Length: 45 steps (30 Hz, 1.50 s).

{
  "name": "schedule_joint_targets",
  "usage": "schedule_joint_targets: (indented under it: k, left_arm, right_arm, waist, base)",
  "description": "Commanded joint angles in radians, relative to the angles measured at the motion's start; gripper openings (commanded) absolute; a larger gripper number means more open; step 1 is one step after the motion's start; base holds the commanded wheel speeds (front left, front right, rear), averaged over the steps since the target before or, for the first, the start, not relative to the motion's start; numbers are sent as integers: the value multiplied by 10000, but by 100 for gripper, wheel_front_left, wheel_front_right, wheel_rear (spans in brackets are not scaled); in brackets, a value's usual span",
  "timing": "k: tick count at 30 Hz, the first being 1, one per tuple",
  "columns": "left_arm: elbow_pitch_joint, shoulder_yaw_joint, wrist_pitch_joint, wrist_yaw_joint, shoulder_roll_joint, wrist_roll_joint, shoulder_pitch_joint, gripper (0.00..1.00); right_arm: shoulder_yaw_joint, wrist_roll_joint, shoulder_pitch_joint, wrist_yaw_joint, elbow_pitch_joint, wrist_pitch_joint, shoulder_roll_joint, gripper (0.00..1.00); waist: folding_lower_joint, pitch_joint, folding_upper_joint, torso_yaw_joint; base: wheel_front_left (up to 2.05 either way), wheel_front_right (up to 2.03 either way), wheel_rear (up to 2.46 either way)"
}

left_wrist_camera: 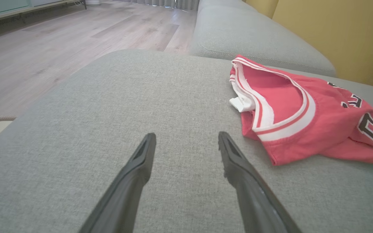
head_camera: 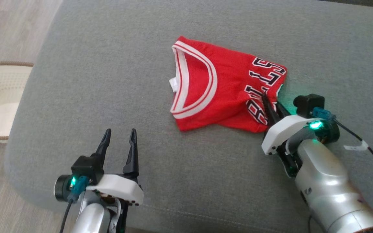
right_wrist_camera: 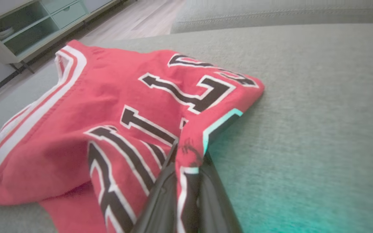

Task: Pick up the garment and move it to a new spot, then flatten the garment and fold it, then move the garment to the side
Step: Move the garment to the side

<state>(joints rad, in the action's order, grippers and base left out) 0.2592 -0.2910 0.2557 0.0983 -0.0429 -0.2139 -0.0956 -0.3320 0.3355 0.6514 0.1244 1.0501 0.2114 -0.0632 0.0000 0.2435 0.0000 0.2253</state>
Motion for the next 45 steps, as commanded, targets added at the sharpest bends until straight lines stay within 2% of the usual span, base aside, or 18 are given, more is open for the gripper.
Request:
schedule_joint_targets:
  k: [1,6,15,16,21,22,30,37,42,45]
  left_arm:
    - [-383,269,61,49,-74,-37,-381,100]
    - [-461,193,61,25,-74,-85,-320,100]
    - [-475,108,61,27,-74,-82,-245,100]
    - [-475,108,61,27,-74,-82,-245,100]
    - [-462,157,61,4,-74,-18,-343,100]
    - [-450,177,61,-11,-74,10,-379,100]
    - [-333,283,61,-173,-74,187,-506,100]
    - [-278,194,61,-280,-74,265,-665,100]
    - [-245,24,61,-372,-74,342,-765,100]
    - [-204,-7,61,-413,-74,422,-822,100]
  right_arm:
    - [74,-199,170,63,-76,248,-18,0]
    - [593,-827,432,63,-900,486,-289,0]
    - [1163,-1204,-621,63,-2778,501,-140,0]
    - [1163,-1204,-621,63,-2778,501,-140,0]
    - [1314,-1091,-1378,63,-3284,436,-35,0]
    - [1339,-1034,-1667,63,-3500,357,-2,0]
    - [1234,-886,-2581,63,-4387,-33,83,0]
    - [1296,-925,-2956,63,-5176,-371,100,0]
    - [1436,-1187,-2809,63,-5662,-660,-50,0]
    - [1307,-1474,-2338,63,-5788,-908,-357,0]
  waist:
    - [0,-89,0,-175]
    - [0,-423,0,-753]
    - [0,-1003,0,-2814]
    - [0,-1003,0,-2814]
    - [0,-1105,0,-4139]
    - [0,-1106,0,-4637]
    - [0,-1032,0,-6389]
    - [0,-829,0,-7017]
    - [0,-556,0,-6820]
    - [0,-344,0,-6504]
  base:
    - [0,0,0]
    - [0,0,0]
    - [0,0,0]
    - [0,0,0]
    - [0,0,0]
    - [0,0,0]
    - [0,0,0]
    - [0,0,0]
    - [0,0,0]
    - [0,0,0]
